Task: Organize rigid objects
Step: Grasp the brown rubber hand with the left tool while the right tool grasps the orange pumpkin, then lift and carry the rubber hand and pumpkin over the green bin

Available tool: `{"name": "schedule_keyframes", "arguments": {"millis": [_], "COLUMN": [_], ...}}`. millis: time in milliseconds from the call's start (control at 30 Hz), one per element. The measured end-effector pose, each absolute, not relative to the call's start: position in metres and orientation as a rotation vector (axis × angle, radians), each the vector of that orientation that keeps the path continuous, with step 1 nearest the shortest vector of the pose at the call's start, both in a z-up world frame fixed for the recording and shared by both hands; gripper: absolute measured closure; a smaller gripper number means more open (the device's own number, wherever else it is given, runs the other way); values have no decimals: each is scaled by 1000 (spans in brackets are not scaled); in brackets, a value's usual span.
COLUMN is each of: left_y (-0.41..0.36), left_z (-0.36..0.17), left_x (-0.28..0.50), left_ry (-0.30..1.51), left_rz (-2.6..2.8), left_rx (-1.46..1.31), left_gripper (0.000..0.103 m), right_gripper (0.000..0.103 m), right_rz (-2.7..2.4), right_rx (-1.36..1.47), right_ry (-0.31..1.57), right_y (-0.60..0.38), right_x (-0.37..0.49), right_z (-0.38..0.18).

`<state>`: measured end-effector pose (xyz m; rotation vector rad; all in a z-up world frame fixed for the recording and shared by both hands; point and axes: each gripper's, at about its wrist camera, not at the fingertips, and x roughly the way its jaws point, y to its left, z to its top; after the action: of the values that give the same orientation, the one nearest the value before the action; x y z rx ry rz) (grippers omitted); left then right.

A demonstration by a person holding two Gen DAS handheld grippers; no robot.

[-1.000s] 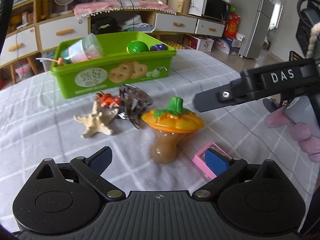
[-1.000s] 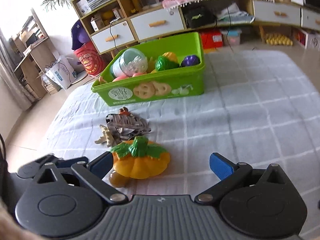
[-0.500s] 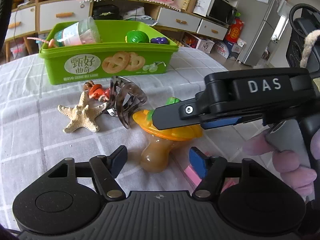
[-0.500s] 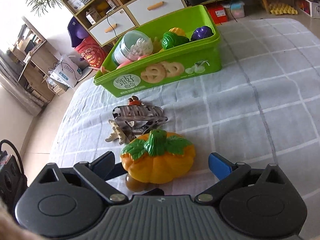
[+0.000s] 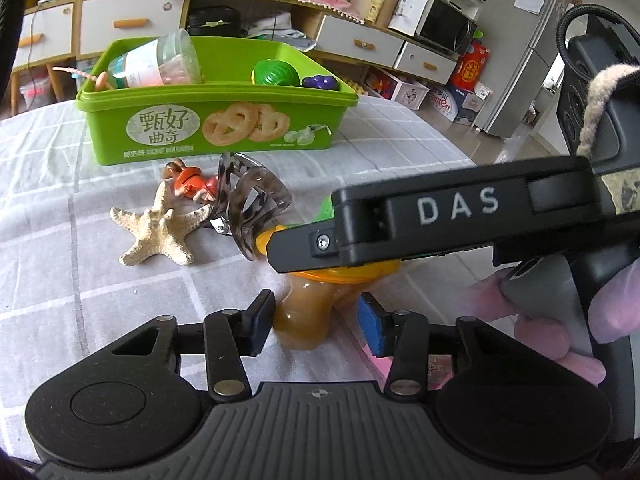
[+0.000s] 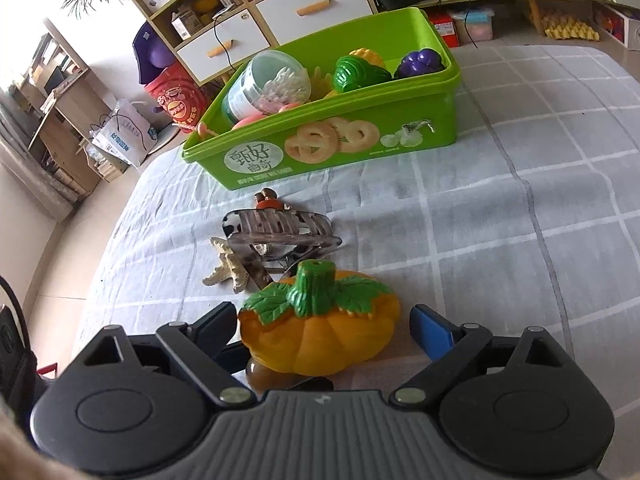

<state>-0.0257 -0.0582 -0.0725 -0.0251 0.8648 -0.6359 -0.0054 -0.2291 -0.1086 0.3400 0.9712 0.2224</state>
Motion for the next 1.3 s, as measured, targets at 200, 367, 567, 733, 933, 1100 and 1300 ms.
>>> {"name": "schedule_keyframes", "arguments": {"millis": [200, 367, 567, 733, 933, 1100, 1300], "left_y": [-58, -58, -60, -61, -61, -58, -55], "left_z": [-72, -72, -71, -71, -69, -67, -62], "left_x": [-24, -24, -27, -28, -28, -27, -25], "left_ry": [871, 873, 863, 860, 860, 857, 852], "left_rz": [-637, -645, -653, -661, -658, -647, -635], "left_rx": [-24, -20, 11, 31, 45, 47, 37], "left_gripper": [65, 69, 69, 69, 69, 69, 69], "right_gripper": [33, 33, 34, 34, 34, 34, 34], "right_rz": [211, 207, 212, 212, 193, 166, 151], "right_rx": [304, 305, 314, 324, 352, 373, 399], "right_ry": [959, 953, 941, 932, 917, 914, 901], "right_y": [-226, -229, -234, -238, -247, -256, -264], "right_x": [-6, -8, -9, -11, -11, -10, -10], "right_z": [-109, -108, -104, -101, -97, -96, -93]}}
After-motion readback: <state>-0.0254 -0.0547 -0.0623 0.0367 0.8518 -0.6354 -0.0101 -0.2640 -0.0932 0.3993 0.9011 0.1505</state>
